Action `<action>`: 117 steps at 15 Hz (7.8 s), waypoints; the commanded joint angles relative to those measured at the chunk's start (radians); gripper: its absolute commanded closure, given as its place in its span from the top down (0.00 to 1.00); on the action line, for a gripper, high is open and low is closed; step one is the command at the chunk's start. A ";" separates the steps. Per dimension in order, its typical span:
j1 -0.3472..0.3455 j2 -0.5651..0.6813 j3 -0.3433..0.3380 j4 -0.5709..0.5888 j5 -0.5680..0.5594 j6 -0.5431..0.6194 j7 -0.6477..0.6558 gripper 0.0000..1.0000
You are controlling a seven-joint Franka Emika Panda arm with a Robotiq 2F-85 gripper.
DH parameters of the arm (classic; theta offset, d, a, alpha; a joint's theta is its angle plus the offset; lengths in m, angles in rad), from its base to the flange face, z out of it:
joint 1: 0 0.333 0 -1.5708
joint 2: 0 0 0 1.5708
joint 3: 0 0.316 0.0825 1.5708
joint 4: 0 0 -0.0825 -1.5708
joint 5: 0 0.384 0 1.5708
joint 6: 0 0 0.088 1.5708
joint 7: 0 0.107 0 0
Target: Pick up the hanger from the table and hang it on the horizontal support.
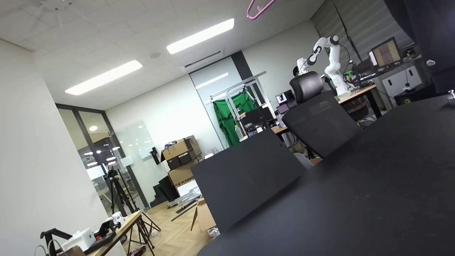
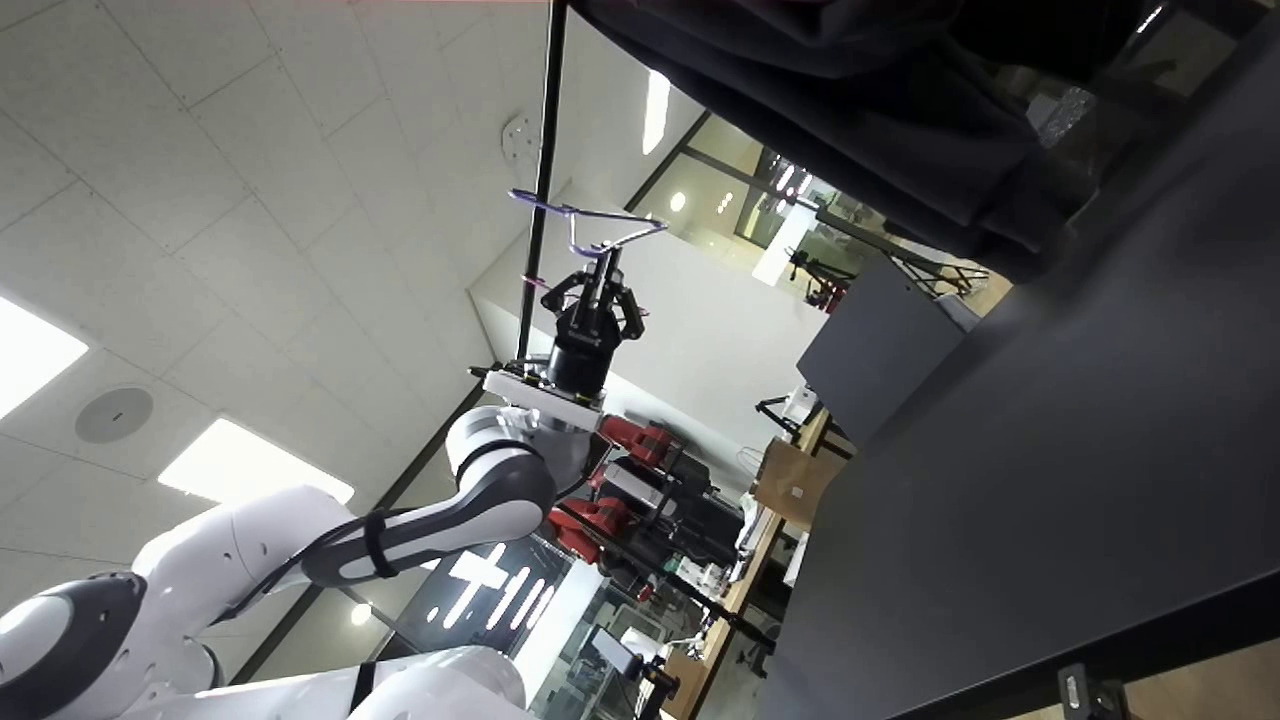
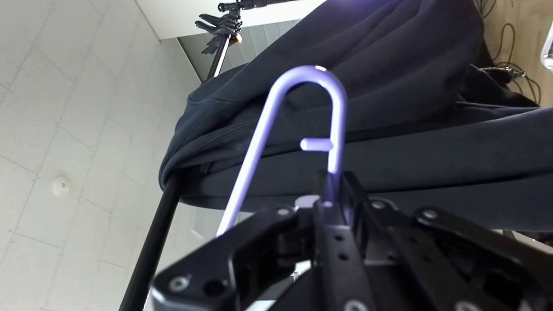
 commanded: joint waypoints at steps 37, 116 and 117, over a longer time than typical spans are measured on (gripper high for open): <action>0.483 0.253 -0.448 0.194 -0.210 -0.344 -0.033 0.02; 0.595 0.114 -1.056 -0.012 1.158 0.542 -0.982 1.00; 0.604 0.114 -1.066 -0.012 1.160 0.543 -0.988 1.00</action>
